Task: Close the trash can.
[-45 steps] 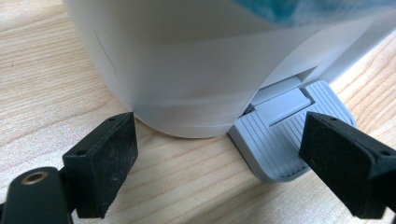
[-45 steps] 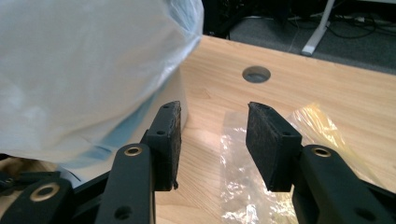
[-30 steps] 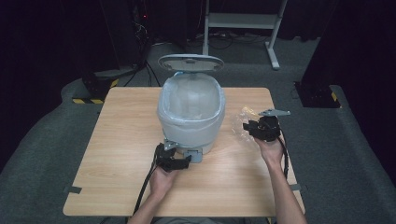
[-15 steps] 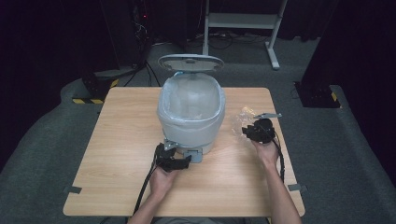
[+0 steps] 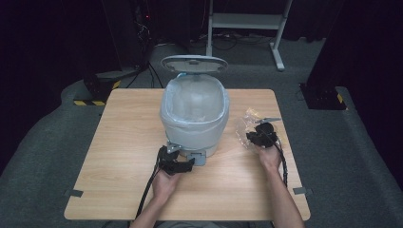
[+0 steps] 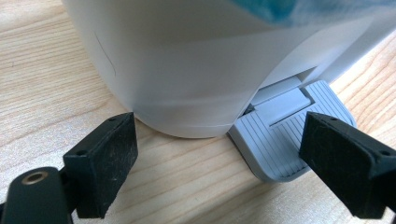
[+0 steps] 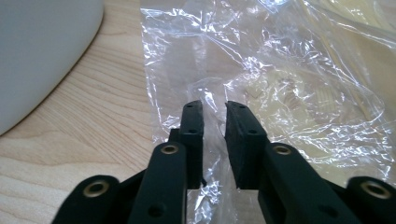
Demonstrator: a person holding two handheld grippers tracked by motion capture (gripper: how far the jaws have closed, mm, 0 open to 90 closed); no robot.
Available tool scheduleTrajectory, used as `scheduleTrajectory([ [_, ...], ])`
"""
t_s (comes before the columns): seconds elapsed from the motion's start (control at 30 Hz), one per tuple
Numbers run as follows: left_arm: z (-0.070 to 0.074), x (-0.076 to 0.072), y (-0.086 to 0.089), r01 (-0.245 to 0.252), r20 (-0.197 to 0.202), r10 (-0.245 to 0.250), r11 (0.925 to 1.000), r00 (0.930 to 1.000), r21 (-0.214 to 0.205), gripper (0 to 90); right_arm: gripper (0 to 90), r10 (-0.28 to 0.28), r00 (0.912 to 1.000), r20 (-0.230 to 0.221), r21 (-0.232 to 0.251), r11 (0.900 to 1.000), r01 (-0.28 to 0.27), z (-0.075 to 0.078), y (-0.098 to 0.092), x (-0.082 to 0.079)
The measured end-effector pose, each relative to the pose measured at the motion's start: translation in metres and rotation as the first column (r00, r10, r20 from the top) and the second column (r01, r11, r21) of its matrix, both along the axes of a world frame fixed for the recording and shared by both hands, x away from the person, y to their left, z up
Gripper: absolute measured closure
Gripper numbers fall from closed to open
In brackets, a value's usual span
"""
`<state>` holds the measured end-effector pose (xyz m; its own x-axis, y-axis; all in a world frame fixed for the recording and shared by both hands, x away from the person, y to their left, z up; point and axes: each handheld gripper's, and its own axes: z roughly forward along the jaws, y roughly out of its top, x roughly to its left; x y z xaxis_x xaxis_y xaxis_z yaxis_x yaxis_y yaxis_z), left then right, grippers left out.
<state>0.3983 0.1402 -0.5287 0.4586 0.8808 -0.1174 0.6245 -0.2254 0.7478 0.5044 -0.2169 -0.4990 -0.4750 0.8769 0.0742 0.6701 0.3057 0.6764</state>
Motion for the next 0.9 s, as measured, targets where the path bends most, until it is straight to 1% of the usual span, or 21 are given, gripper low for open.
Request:
scheduleTrajectory([
  [0.2, 0.0, 0.0, 0.0, 0.0, 0.0, 0.0, 1.0, 1.0, 0.0, 11.4, 85.5, 0.006, 1.0, -0.006, -0.003, 1.0, -0.006, -0.002, 0.0, 0.0],
  [0.3, 0.0, 0.0, 0.0, 0.0, 0.0, 0.0, 1.0, 1.0, 0.0, 11.4, 88.6, 0.012, 0.9999, 0.005, -0.004, 0.9999, -0.012, -0.002, 0.0, -0.001],
  [0.53, 0.0, 0.0, 0.0, 0.0, 0.0, 0.0, 1.0, 1.0, 0.0, 11.4, 89.3, 0.015, 0.9997, 0.02, -0.001, 0.9999, -0.015, 0.002, -0.001, -0.005],
  [0.7, 0.0, 0.0, 0.0, 0.0, -0.001, 0.0, 1.0, 1.0, -0.001, 11.4, 89.4, 0.022, 0.9995, 0.023, 0.016, 0.9996, -0.022, 0.005, -0.003, -0.007],
  [0.9, 0.0, 0.0, 0.0, 0.0, -0.001, 0.0, 1.0, 1.0, -0.002, 11.4, 89.5, 0.034, 0.9986, 0.04, 0.025, 0.9991, -0.035, 0.011, -0.002, -0.012],
])
